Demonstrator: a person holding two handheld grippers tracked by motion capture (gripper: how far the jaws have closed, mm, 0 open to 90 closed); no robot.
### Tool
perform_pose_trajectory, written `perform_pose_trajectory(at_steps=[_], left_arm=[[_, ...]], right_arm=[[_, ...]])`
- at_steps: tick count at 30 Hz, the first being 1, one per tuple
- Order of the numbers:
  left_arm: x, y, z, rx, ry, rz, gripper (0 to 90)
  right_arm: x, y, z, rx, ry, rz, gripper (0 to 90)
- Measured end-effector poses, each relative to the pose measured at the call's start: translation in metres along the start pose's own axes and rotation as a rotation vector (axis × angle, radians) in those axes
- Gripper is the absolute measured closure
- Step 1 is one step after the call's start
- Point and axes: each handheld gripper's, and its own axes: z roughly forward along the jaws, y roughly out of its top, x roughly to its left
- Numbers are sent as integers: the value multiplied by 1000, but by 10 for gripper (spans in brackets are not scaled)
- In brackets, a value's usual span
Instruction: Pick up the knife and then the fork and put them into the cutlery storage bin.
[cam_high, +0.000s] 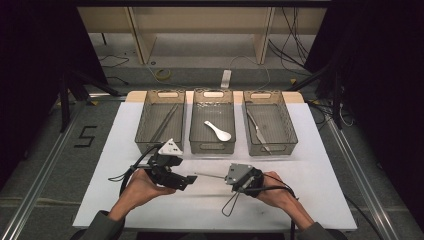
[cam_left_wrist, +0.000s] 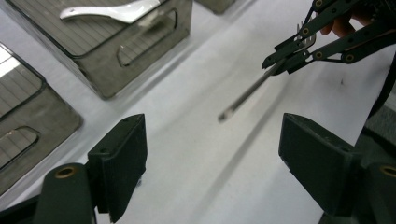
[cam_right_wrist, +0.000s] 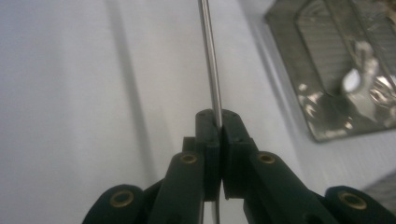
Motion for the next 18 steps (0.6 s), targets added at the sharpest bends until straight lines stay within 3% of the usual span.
perform_pose_trajectory(at_steps=[9,18], left_arm=[[20,-20,-7,-117,53,-64,230],[31,-37,-16,-154,92,-114,173]], right_arm=[[-29,-13,-17,-24,-55,149,882],[-56,-23,-29,-46,-83,270,881]])
